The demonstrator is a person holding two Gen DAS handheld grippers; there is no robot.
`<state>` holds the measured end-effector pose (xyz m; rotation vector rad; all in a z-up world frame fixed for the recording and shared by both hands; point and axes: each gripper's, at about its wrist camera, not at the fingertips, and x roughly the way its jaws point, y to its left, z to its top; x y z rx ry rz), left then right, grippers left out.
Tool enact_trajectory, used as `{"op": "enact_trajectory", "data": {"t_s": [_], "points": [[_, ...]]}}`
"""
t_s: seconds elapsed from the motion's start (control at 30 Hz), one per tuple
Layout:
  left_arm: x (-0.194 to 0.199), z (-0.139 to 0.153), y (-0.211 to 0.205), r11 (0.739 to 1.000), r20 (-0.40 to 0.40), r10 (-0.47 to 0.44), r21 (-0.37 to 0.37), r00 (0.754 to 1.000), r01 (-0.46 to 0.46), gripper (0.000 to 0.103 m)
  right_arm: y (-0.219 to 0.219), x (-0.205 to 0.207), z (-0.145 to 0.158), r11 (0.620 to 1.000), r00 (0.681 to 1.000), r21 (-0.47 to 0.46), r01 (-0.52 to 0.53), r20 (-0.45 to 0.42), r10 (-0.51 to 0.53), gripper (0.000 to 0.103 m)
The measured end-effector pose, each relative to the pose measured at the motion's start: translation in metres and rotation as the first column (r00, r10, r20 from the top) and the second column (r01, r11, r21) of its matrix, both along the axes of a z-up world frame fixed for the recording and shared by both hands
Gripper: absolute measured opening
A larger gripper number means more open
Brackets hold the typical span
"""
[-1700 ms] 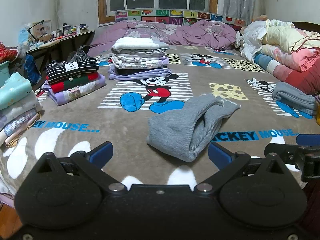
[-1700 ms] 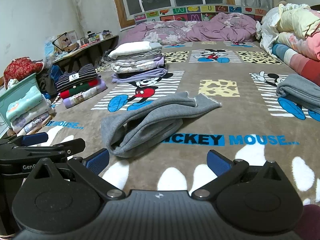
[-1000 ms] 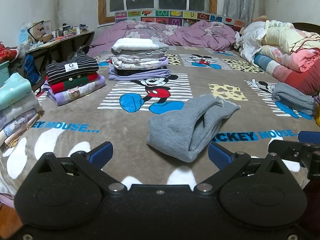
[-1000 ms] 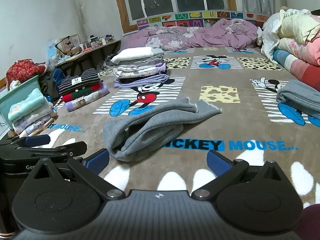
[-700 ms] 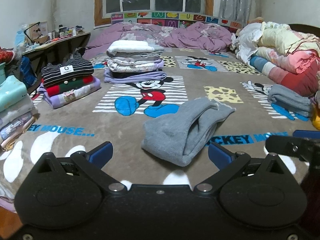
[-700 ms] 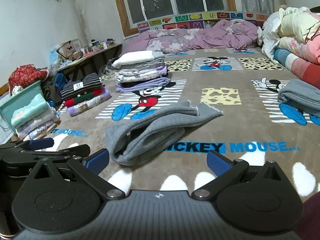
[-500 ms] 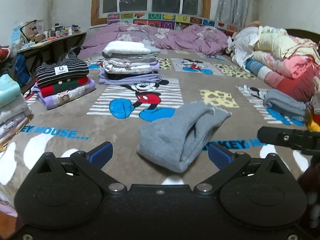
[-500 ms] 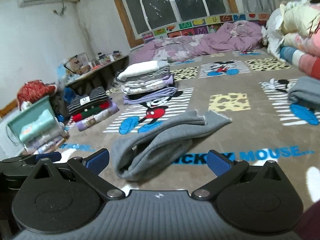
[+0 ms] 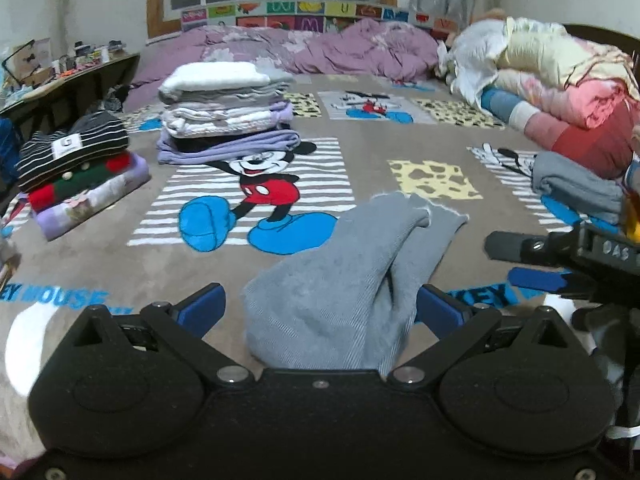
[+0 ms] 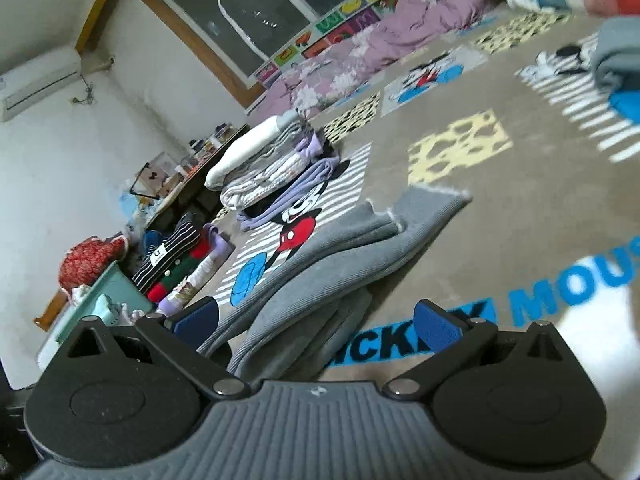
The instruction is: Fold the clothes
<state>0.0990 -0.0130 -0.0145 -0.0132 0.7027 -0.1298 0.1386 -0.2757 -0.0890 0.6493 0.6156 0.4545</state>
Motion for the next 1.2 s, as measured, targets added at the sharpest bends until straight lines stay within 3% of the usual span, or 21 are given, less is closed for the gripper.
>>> {"op": "enact_trajectory", "data": {"t_s": [0.3, 0.53, 0.6, 0.67, 0.73, 0.83, 1.0, 1.03, 1.07, 1.17, 1.2], "points": [[0.059, 0.003, -0.034, 0.995, -0.005, -0.074, 0.067, 0.997, 0.074, 0.102, -0.014, 0.031, -0.047, 0.986, 0.998, 0.17, 0.0, -0.06, 0.01, 0.103], [0.108, -0.002, -0.079, 0.961, -0.069, -0.173, 0.206, 0.983, 0.183, 0.094, -0.03, 0.035, -0.059, 0.959, 0.995, 0.276, 0.068, -0.094, -0.043, 0.097], [0.118, -0.005, -0.091, 0.947, -0.088, -0.196, 0.242, 0.977, 0.212, 0.087, -0.033, 0.036, -0.061, 0.952, 0.993, 0.294, 0.082, -0.1, -0.055, 0.097], [0.13, -0.01, -0.099, 0.939, -0.117, -0.204, 0.257, 0.972, 0.228, 0.067, -0.033, 0.036, -0.062, 0.95, 0.993, 0.299, 0.087, -0.099, -0.059, 0.097], [0.143, -0.014, -0.104, 0.938, -0.149, -0.2, 0.257, 0.969, 0.233, 0.055, -0.037, 0.038, -0.065, 0.947, 0.992, 0.306, 0.097, -0.103, -0.068, 0.095], [0.162, -0.021, -0.104, 0.939, -0.196, -0.178, 0.26, 0.964, 0.227, 0.054, -0.042, 0.039, -0.07, 0.939, 0.99, 0.324, 0.119, -0.114, -0.086, 0.089], [0.172, -0.029, -0.107, 0.927, -0.243, -0.198, 0.269, 0.95, 0.262, 0.053, -0.047, 0.037, -0.073, 0.921, 0.988, 0.364, 0.14, -0.117, -0.104, 0.089], [0.171, -0.029, -0.107, 0.924, -0.238, -0.204, 0.273, 0.95, 0.267, 0.047, -0.047, 0.036, -0.073, 0.917, 0.987, 0.371, 0.145, -0.117, -0.109, 0.089], [0.17, -0.028, -0.106, 0.922, -0.229, -0.206, 0.28, 0.951, 0.267, 0.031, -0.048, 0.036, -0.073, 0.915, 0.987, 0.376, 0.148, -0.118, -0.112, 0.089], [0.163, -0.014, -0.091, 0.944, -0.171, -0.19, 0.238, 0.967, 0.228, 0.011, -0.048, 0.032, -0.072, 0.917, 0.988, 0.373, 0.145, -0.112, -0.111, 0.089], [0.159, -0.008, -0.084, 0.953, -0.149, -0.181, 0.219, 0.972, 0.21, 0.011, -0.047, 0.033, -0.071, 0.92, 0.988, 0.365, 0.14, -0.106, -0.108, 0.089]]}}
